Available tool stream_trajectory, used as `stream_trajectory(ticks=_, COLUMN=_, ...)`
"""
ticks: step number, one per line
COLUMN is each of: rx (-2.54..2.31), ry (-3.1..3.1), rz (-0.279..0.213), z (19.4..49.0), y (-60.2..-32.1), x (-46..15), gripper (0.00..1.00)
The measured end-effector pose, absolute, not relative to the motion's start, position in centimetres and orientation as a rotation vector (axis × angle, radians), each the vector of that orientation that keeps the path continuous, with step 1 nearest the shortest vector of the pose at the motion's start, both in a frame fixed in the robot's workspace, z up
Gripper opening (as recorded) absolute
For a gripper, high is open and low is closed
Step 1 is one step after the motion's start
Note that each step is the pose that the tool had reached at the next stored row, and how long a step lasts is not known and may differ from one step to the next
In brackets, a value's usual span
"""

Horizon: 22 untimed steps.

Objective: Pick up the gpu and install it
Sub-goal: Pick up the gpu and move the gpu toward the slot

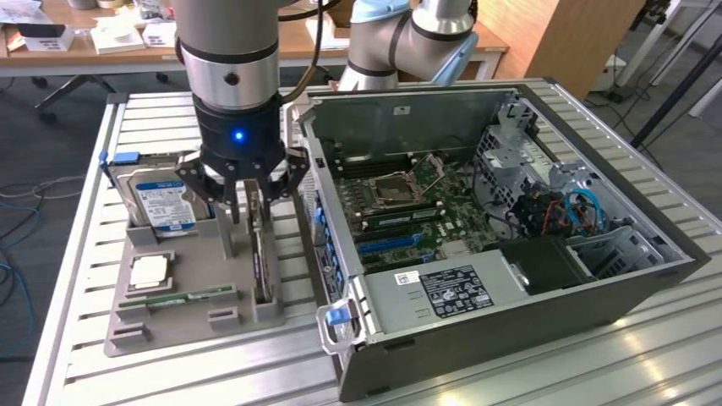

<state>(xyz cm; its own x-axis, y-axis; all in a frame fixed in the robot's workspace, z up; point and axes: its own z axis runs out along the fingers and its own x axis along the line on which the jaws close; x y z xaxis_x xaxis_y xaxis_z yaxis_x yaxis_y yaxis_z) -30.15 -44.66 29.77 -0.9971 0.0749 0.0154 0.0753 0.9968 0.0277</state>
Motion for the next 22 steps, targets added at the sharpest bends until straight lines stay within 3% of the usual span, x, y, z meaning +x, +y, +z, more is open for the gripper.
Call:
stream_trajectory(ticks=2, rx=-0.117, ry=-3.125, rz=-0.044, z=29.8, y=-44.7, x=-30.1, gripper=0.42)
stream_trajectory(ticks=3, rx=-0.118, ry=-3.125, rz=-0.044, z=29.8, y=-44.7, x=-30.1, gripper=0.49)
stream_trajectory(ticks=22, rx=-0.116, ry=-3.125, rz=-0.044, z=26.8, y=-44.7, x=-30.1, gripper=0.49)
